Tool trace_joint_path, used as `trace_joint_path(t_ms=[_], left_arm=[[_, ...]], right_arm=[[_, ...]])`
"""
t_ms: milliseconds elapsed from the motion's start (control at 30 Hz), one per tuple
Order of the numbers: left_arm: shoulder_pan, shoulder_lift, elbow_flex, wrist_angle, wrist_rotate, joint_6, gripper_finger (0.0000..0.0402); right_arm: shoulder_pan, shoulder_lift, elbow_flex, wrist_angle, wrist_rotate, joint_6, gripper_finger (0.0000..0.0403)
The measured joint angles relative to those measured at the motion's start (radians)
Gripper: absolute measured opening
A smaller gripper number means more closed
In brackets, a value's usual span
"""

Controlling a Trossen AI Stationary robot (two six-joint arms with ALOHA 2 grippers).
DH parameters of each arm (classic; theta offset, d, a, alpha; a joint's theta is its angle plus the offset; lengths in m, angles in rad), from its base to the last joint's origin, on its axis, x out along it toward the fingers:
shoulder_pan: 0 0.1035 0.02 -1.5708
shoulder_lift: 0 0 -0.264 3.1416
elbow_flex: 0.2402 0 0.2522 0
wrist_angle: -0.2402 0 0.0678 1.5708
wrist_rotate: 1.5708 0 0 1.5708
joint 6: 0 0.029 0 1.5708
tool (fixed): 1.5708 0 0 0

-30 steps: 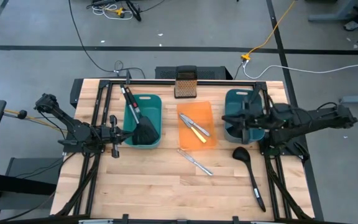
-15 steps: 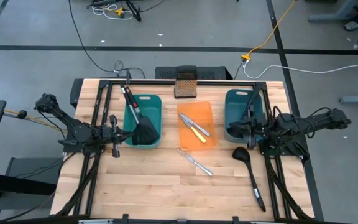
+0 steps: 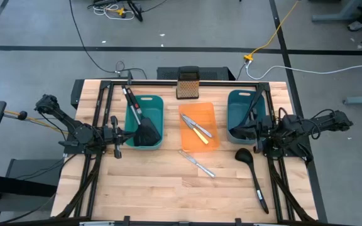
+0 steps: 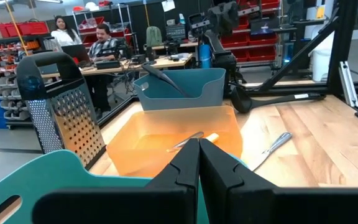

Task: Pick & Place Kitchen Items
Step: Put the black serving spoon into the green bin

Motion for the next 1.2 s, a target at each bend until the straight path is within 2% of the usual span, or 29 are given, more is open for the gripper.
trace_joint_path(t_ms=[133,300,533,667,833,1067,1200], left_arm=[[0.000,0.000,0.000,0.000,-0.001,0.002,0.0016],[0.000,0.000,0.000,0.000,-0.001,0.013,0.0016],[0.000,0.000,0.000,0.000,-0.001,0.013,0.0016],[0.000,0.000,0.000,0.000,-0.001,0.011,0.0016],[0.000,0.000,0.000,0.000,0.012,0.000,0.0016],[0.000,0.000,0.000,0.000,0.014,-0.005,0.0016],[0.000,0.000,0.000,0.000,0.014,-0.005,0.0016]], right_arm=[[0.024,0.102,0.115,-0.200,0.032,0.125,0.0002],[0.084,0.370,0.373,-0.525,0.027,0.334,0.0002],[0.188,0.771,0.732,-1.088,-0.108,0.704,0.0010],[0.242,0.931,0.847,-1.337,-0.217,0.906,0.0027],[0.299,1.011,0.857,-1.361,-0.339,1.028,0.0093],[0.369,1.040,0.850,-1.341,-0.360,1.244,0.0231],[0.419,1.041,0.786,-1.298,-0.362,1.351,0.0274]])
